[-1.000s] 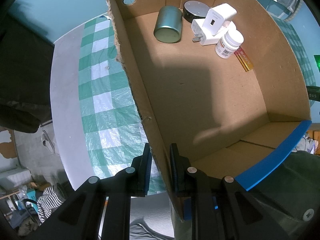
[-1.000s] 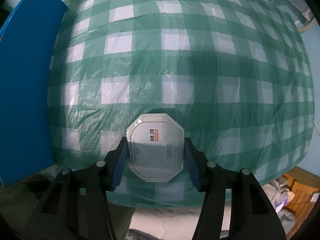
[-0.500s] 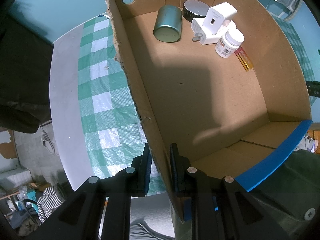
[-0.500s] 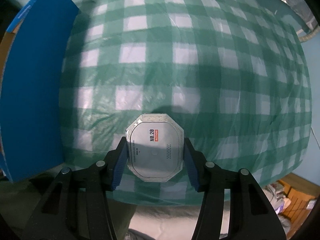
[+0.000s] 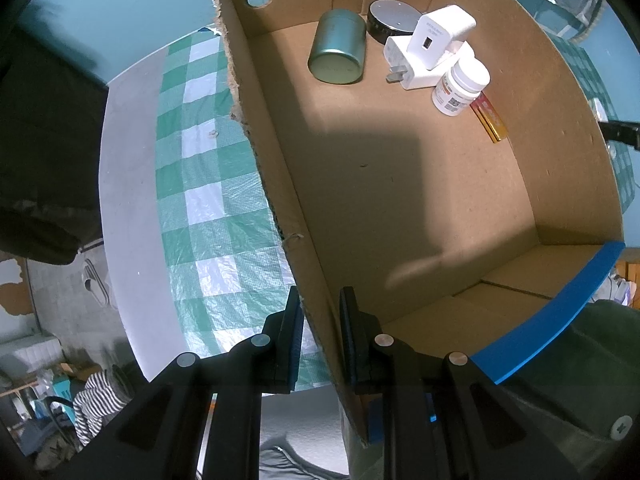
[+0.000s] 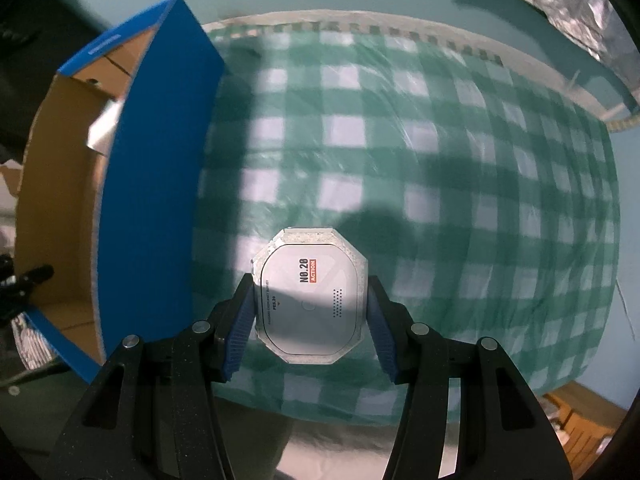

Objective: Organize rigid objects
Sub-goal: 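Carry the octagonal case into the box and open the right tool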

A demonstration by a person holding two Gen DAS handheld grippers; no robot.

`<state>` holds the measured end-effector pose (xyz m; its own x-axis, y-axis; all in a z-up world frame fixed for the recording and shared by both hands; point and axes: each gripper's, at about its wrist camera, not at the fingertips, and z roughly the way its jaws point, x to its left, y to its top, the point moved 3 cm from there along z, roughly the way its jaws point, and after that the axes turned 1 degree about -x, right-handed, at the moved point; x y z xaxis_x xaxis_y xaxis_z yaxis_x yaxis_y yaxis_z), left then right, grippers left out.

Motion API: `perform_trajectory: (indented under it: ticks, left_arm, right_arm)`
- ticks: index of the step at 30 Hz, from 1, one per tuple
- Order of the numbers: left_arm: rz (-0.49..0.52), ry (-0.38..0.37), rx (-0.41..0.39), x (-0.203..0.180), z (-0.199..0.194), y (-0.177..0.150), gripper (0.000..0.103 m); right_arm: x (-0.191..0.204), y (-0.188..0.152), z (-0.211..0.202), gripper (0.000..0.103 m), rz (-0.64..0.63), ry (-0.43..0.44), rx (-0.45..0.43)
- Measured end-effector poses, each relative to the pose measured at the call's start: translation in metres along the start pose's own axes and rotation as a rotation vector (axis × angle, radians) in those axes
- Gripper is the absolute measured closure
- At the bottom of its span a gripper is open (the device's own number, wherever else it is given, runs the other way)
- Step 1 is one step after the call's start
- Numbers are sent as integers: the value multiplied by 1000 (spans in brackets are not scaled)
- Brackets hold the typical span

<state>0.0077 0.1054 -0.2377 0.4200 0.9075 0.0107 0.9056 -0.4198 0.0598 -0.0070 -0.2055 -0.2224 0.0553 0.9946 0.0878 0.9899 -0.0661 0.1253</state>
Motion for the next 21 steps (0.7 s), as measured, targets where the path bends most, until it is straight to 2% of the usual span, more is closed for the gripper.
perform_trajectory:
  ticks: [11, 21]
  left_arm:
    - [-6, -3, -3, 3, 0, -2, 84]
    - [-17, -1, -9, 6, 0, -4, 84]
  right_arm:
    - [44, 46, -33, 50, -113, 43, -57]
    - [86, 71, -44, 50, -229, 81, -80]
